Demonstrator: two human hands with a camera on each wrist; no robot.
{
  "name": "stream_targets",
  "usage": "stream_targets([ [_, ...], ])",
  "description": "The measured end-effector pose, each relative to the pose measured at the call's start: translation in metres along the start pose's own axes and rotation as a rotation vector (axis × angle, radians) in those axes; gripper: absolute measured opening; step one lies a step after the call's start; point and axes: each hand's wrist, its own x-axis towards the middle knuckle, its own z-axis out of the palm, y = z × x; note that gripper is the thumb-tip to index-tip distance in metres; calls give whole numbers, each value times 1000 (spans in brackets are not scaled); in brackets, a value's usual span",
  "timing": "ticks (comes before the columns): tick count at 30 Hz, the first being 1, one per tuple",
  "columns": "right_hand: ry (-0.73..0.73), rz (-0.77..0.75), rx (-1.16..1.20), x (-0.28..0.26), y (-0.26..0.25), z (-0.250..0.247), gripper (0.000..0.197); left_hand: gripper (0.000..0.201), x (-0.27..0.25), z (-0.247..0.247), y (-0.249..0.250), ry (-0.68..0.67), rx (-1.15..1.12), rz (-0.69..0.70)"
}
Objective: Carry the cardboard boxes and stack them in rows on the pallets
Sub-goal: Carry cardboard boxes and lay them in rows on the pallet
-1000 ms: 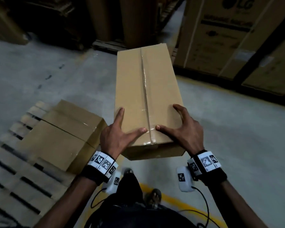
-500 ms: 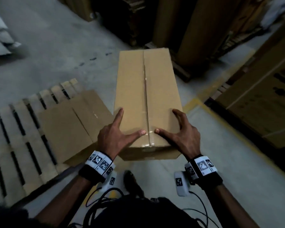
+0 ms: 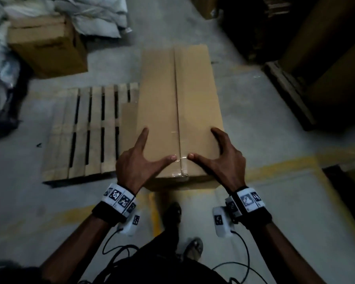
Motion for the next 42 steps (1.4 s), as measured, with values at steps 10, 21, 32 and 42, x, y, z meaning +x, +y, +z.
stream_targets([
  [10,-207,-167,16,1,-131,152,104,123,17,-76,-179,149,-18,-178],
  [21,-367,-126,34,20,-262,381,107,117,112,-154,-400,128,-12,-321],
  [32,-419,-8,105,91,-203,544,119,119,246,-58,-507,50,-18,-321],
  [42,-376,36,67,169,-73,681,127,115,361,108,-577,36,-9,-275],
])
